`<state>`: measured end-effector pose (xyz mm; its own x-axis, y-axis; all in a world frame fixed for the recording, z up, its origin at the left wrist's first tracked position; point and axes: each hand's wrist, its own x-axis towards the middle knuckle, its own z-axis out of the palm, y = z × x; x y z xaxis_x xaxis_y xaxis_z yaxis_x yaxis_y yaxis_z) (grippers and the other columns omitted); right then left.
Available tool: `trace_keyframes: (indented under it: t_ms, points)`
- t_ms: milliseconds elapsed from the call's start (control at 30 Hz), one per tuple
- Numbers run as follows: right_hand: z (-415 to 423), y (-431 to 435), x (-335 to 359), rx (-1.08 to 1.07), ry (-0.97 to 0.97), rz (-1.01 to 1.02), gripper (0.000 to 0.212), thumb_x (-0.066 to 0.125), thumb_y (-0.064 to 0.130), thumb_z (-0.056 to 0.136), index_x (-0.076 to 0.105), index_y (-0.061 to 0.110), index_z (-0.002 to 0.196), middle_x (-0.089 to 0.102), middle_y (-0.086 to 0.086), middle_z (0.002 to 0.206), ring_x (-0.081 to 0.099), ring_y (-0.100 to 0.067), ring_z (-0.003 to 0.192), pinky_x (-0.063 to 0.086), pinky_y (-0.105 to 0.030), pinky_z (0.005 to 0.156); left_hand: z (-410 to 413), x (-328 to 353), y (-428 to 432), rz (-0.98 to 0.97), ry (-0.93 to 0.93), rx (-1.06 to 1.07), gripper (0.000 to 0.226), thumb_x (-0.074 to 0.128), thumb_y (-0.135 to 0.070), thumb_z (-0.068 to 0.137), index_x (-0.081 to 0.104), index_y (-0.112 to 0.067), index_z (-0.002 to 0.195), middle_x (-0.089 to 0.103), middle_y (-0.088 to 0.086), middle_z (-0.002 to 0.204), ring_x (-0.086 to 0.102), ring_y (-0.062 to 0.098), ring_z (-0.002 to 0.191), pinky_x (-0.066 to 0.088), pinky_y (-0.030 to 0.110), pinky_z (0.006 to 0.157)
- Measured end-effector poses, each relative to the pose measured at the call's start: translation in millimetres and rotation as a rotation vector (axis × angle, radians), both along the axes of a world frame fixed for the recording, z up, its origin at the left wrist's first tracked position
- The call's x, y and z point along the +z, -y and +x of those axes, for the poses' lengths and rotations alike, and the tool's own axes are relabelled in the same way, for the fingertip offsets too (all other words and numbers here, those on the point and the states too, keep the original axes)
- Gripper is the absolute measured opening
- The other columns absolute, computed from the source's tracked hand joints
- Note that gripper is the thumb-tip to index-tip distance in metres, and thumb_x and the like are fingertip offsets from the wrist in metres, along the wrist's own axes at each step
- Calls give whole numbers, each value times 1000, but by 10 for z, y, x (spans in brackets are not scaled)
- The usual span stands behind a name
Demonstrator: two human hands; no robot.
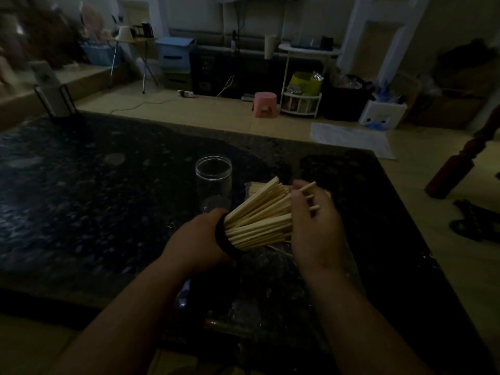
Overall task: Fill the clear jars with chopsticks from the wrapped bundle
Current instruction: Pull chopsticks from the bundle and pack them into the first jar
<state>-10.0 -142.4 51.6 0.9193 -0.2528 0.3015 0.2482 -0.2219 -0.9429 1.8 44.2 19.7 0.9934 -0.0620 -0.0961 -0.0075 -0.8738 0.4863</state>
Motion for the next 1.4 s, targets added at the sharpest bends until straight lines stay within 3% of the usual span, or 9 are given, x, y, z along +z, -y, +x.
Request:
trace_keyframes:
  t_ms: [100,167,267,467,600,800,967,1100,1400]
  points:
    - [0,8,-8,-51,17,-18,39,62,22,92,43,40,121,62,19,103,61,4,87,52,-18,72,-6,-5,5,5,-1,-5,85,86,-41,53,45,-41,127,59,-10,114,60,13,98,53,35,84]
    - [-13,-1,11,-84,44,-138,32,59,24,94,51,33,124,57,18,115,54,4,101,47,-18,86,-13,-4,10,10,-2,-9,86,86,-40,54,44,-41,129,58,-11,114,59,12,99,53,35,84]
    - [-44,-23,-20,-16,43,-290,37,42,29,102,50,25,137,48,8,140,38,7,120,29,0,93,-10,7,8,-3,-11,-7,84,86,-38,56,44,-41,129,57,-11,115,58,12,100,52,35,85]
    - [-52,-40,-69,89,-23,-393,54,37,36,101,20,31,152,37,5,152,40,-10,133,35,-23,102,-18,11,5,0,-4,2,87,86,-39,55,43,-40,131,57,-10,116,59,12,100,51,33,84]
    - [-101,-33,-122,83,-8,-331,69,47,35,98,4,37,152,35,15,151,43,-1,126,39,-21,97,-21,27,25,17,-6,-3,84,85,-40,56,43,-41,129,58,-10,116,59,12,99,53,35,84]
    - [-103,-56,-153,73,-19,-375,59,46,37,99,22,26,152,35,3,153,35,-12,138,32,-27,111,-23,9,39,54,12,-14,86,85,-40,55,43,-40,130,57,-9,116,59,15,100,53,36,84]
    - [-90,-34,-125,187,-26,-596,68,42,44,98,10,25,154,19,4,160,17,-12,146,19,-36,119,-3,-29,5,62,19,-12,88,84,-45,52,41,-43,129,56,-11,116,58,12,99,53,37,83]
    - [-52,38,-80,201,6,-533,71,48,45,96,1,43,149,5,16,160,10,-1,144,17,-33,118,0,-35,29,96,28,-44,85,83,-47,52,42,-45,127,56,-12,116,58,12,99,53,37,82]
    - [-109,-36,-136,169,21,-654,62,31,49,92,38,20,147,30,6,156,28,-12,141,22,-26,114,-38,-22,47,122,47,-61,87,83,-51,58,39,-38,133,53,-9,125,57,13,105,49,31,84]
